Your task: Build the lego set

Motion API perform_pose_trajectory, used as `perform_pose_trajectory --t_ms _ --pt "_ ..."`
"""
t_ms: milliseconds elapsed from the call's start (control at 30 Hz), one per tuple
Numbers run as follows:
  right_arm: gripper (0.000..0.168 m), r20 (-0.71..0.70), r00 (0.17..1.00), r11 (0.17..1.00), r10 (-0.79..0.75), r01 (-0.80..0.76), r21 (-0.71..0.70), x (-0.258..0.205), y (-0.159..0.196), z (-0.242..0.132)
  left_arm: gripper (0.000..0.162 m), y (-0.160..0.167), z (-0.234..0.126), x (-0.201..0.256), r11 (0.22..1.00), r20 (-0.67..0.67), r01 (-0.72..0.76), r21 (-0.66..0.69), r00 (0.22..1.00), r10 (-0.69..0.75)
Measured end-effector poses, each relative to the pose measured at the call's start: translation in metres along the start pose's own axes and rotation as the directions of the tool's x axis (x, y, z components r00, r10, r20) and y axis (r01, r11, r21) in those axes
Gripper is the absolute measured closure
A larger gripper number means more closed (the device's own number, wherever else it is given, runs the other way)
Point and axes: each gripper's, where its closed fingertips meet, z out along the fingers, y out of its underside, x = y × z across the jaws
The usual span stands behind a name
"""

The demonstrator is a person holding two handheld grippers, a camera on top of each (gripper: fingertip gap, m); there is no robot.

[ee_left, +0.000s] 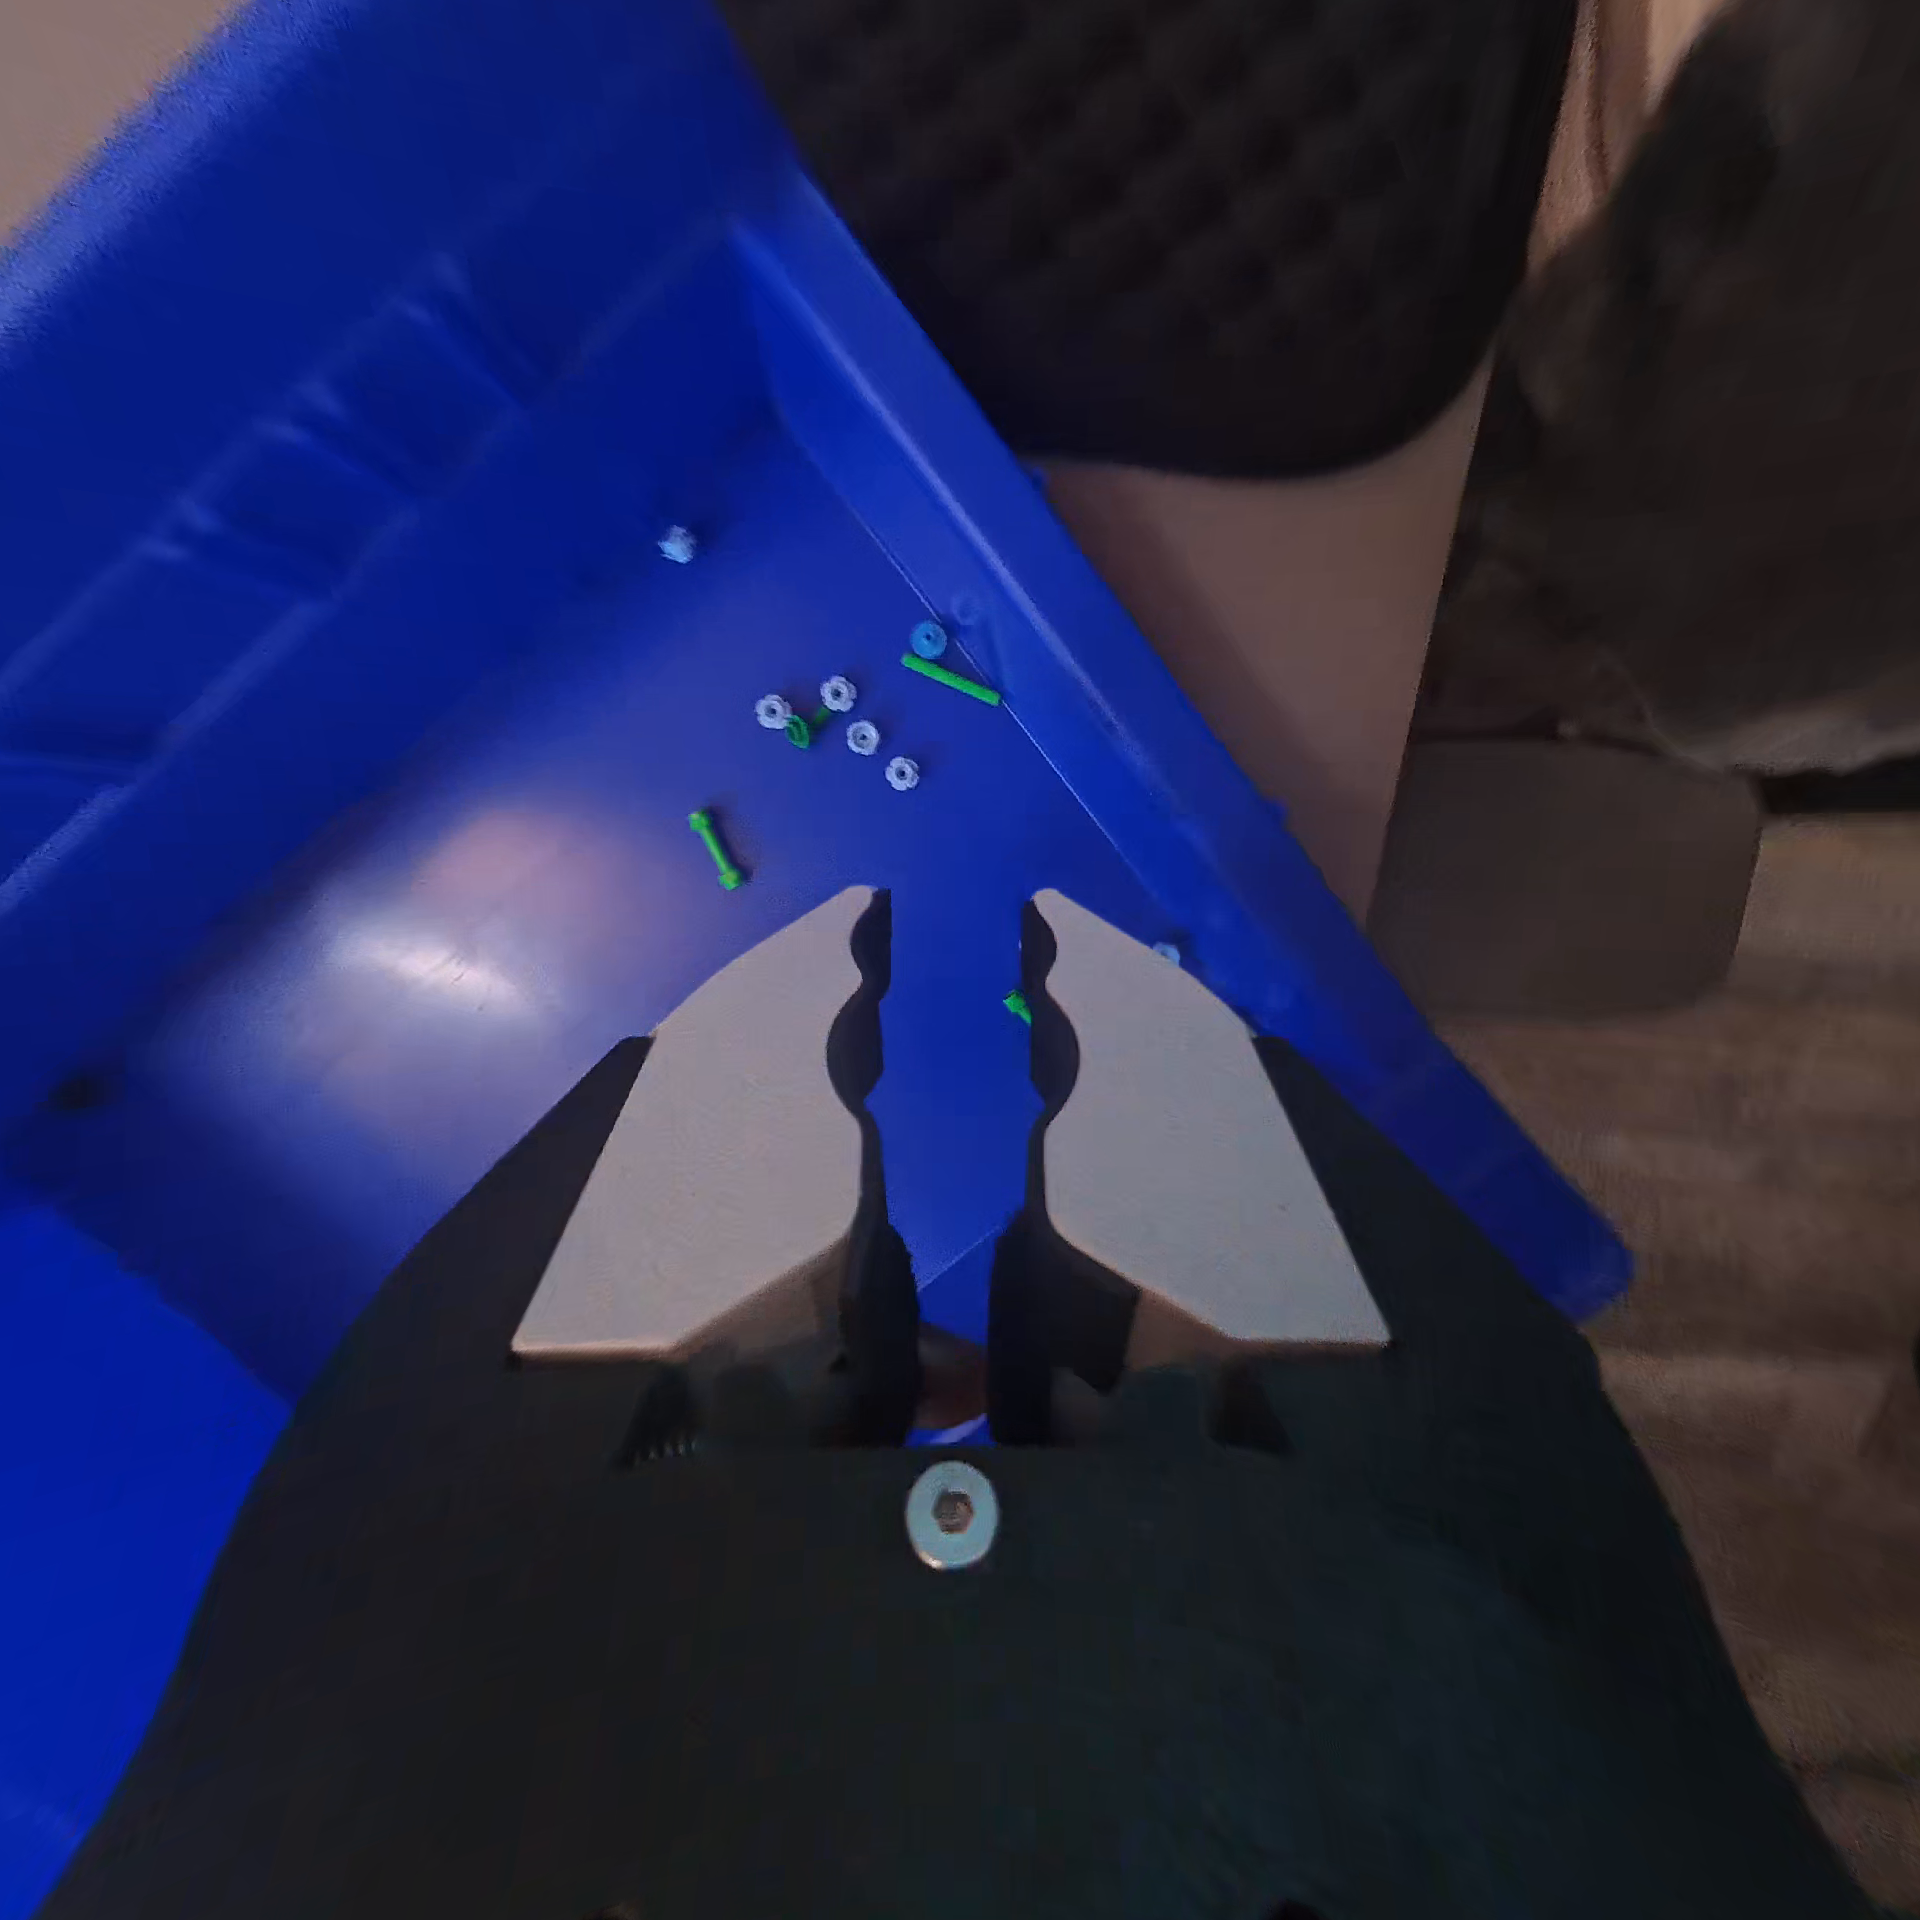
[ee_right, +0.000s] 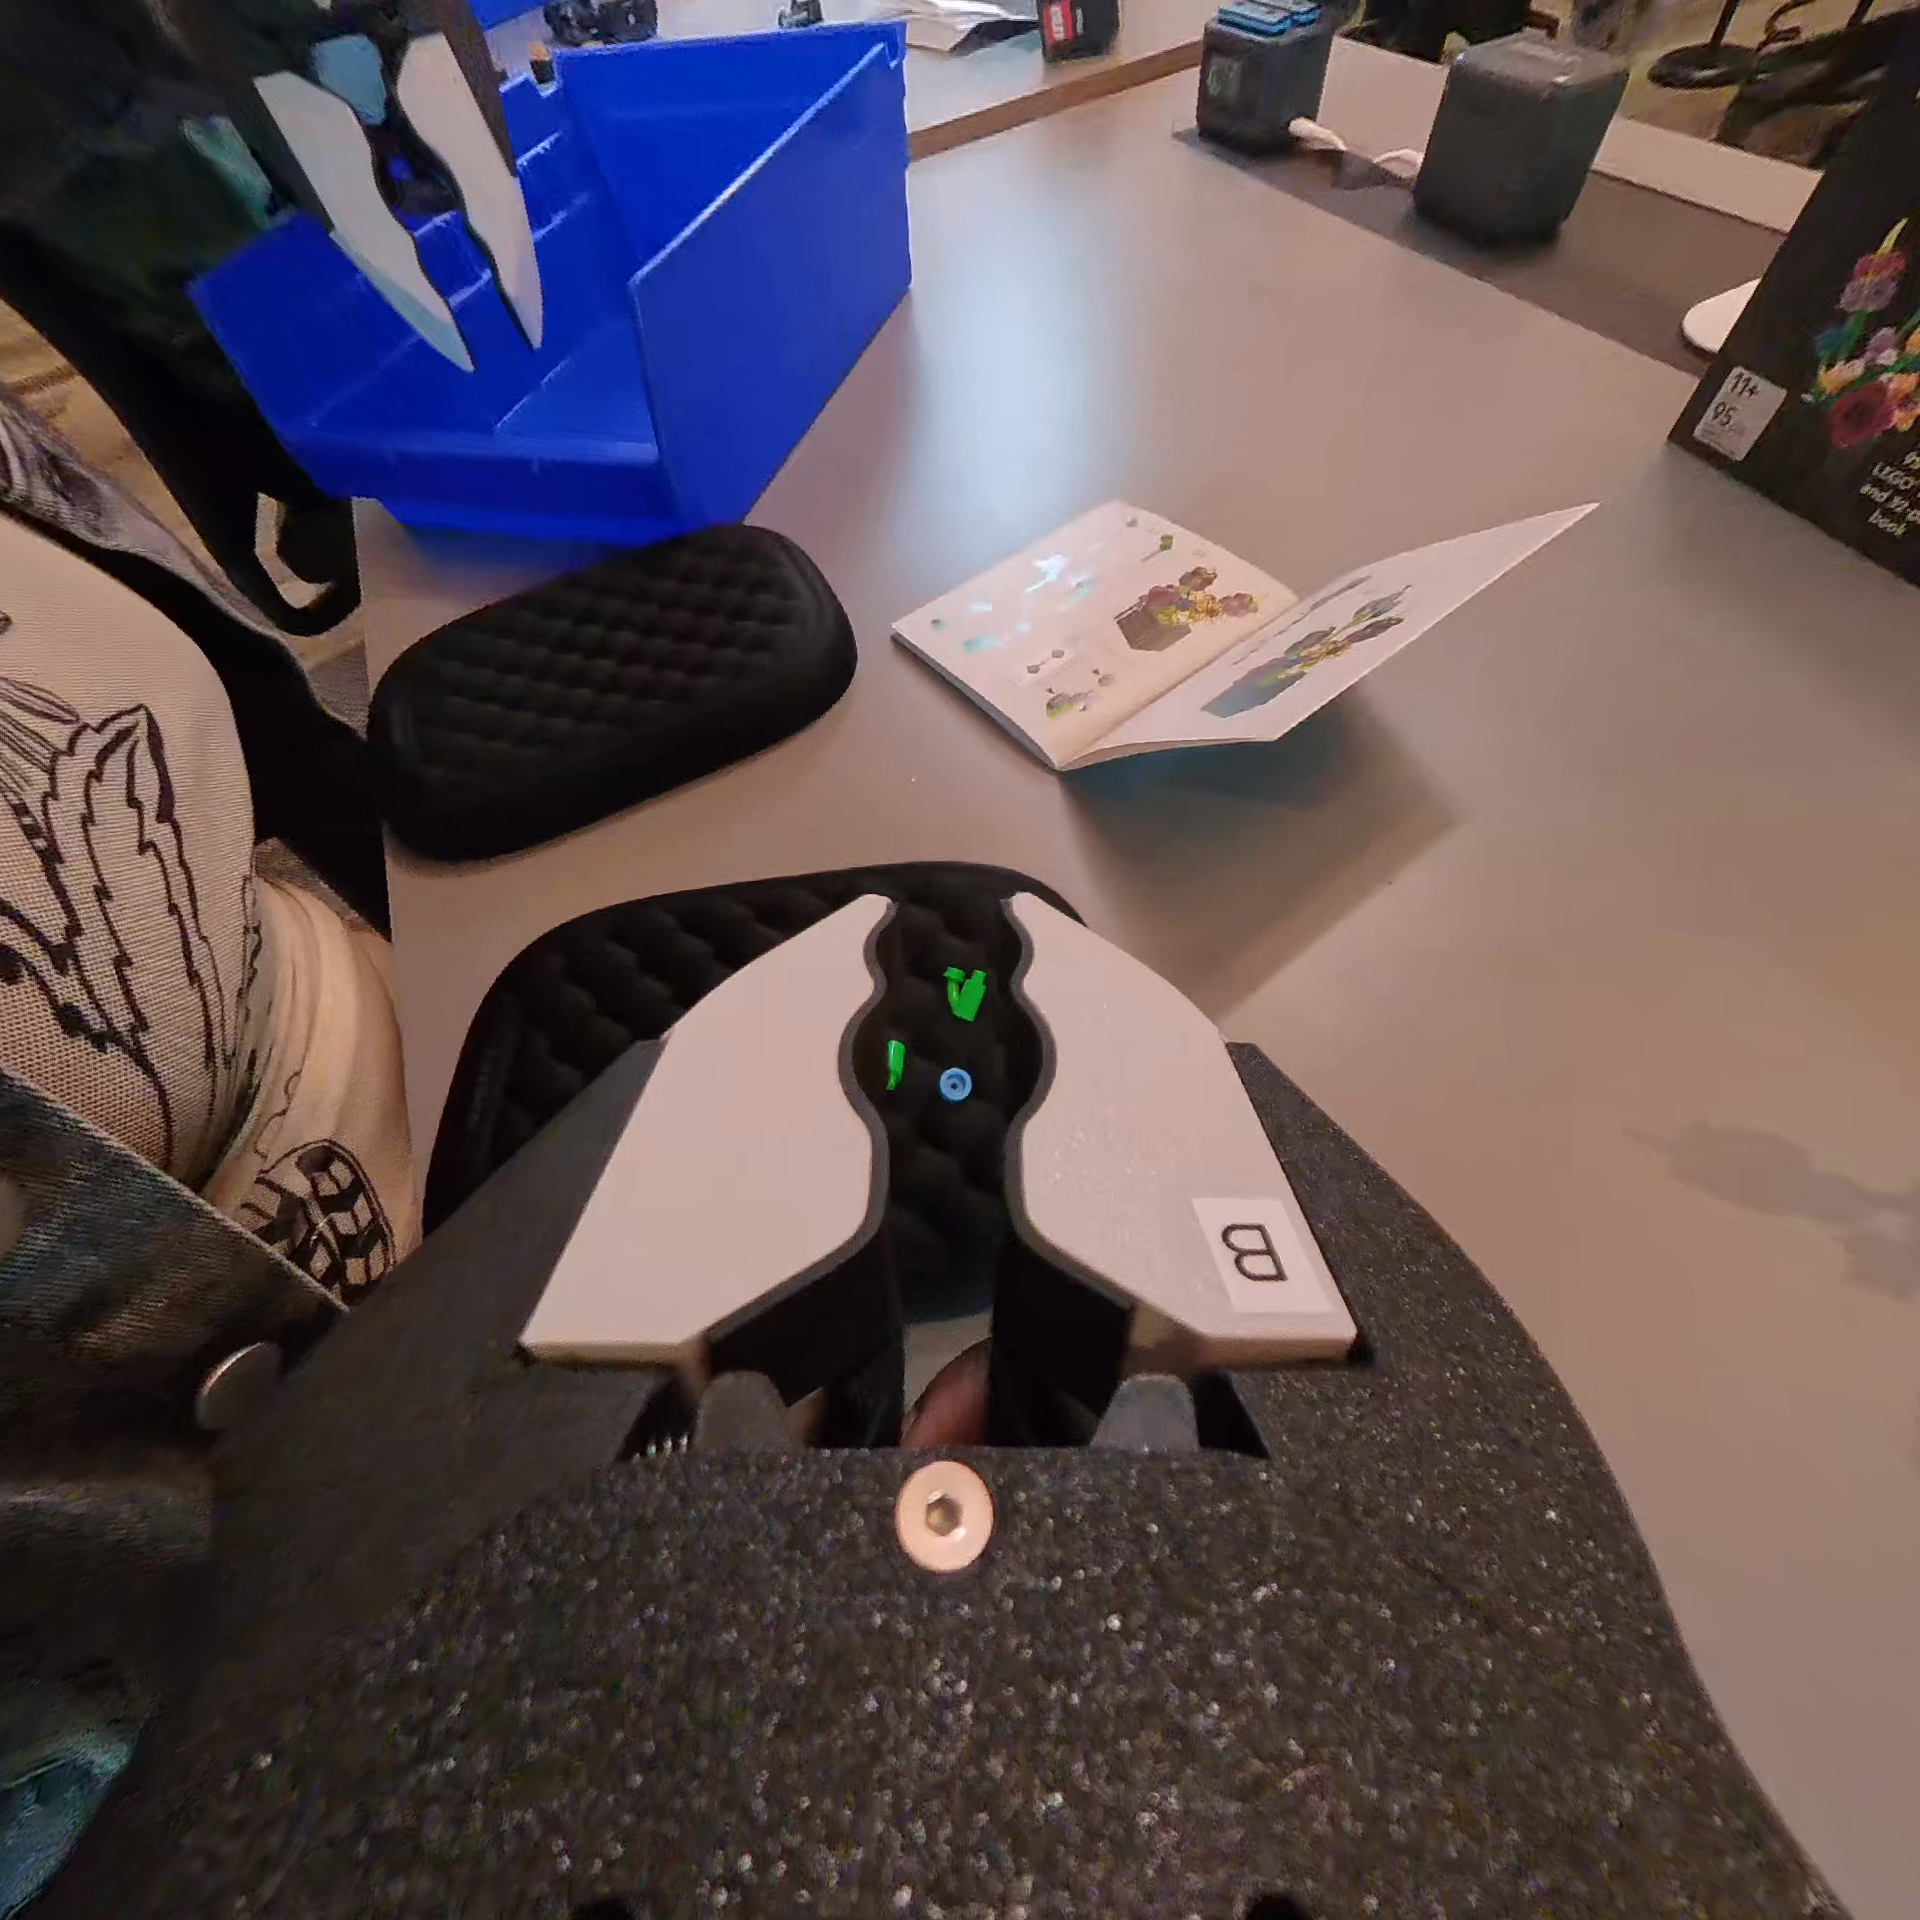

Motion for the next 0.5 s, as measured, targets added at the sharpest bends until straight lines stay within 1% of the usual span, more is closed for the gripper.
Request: perform_pose_trajectory --t_ms 67,133,233,333,500 --pt "0.151 -0.002 1.000 1.000 0.004 -0.004 -0.012 0.000 0.000 0.003 0.139 0.006 0.010 0.003 0.998 -0.077 -0.052 -0.045 0.996 0.048" --pt "0.151 0.005 1.000 1.000 0.012 -0.012 -0.021 -0.002 0.000 0.007 0.139 0.010 0.019 0.003 0.992 -0.120 -0.105 -0.063 0.988 0.097" --pt "0.151 0.020 1.000 1.000 0.022 -0.021 -0.022 -0.005 -0.002 0.013 0.139 0.008 0.025 0.002 0.986 -0.165 -0.162 -0.038 0.974 0.153" --pt "0.152 0.046 0.999 1.000 0.026 -0.027 0.010 -0.009 -0.009 0.020 0.139 -0.004 0.025 -0.004 0.977 -0.152 -0.207 0.061 0.965 0.214" --pt "0.152 0.048 0.998 0.999 0.040 -0.039 -0.009 -0.006 -0.013 0.030 0.137 -0.025 0.023 -0.024 0.930 -0.030 -0.306 0.202 0.948 0.318"
